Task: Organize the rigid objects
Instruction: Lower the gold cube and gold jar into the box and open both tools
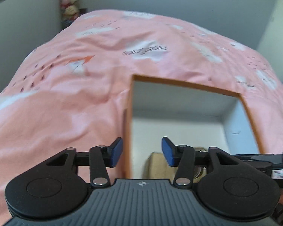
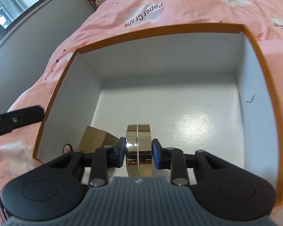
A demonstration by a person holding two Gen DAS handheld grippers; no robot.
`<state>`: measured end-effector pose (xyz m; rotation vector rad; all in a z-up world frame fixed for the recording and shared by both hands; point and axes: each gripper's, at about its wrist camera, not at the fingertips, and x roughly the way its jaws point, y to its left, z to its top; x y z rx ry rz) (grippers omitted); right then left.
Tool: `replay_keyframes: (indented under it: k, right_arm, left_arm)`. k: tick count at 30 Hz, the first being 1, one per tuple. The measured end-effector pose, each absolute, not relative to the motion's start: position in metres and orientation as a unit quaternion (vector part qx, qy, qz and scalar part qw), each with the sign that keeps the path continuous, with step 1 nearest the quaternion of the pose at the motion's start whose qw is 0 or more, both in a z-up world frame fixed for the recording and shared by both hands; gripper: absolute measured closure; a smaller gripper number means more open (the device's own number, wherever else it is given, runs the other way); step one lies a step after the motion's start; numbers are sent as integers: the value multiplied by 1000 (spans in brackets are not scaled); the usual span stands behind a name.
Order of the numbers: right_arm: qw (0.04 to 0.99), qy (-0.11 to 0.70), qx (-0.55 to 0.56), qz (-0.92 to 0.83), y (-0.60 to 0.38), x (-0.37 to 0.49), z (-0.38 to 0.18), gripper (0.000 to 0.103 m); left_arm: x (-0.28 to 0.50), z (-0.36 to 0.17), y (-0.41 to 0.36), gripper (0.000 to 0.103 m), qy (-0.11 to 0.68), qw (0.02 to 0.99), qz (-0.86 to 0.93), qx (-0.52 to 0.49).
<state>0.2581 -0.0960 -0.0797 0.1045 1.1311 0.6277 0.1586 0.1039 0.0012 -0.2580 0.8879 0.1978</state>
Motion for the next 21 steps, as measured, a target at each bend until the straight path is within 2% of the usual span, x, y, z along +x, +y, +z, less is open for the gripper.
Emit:
replay_keyframes:
  k: [1, 7, 12, 21]
  right_arm:
    - [798, 525, 46, 293, -91, 257, -80, 74]
    - [787, 529, 48, 313, -66, 253, -83, 74]
    - [772, 543, 60, 323, -56, 253, -87, 74]
    - [745, 579, 84, 320, -48, 258, -99, 74]
  left_arm:
    - [158, -4, 111, 63, 435, 884, 97, -139]
    - [151, -29, 126, 78, 449, 865, 82, -208]
    - [149, -29, 131, 82, 445, 864, 73, -225]
    - [150, -30, 130, 82, 449, 861, 75, -225]
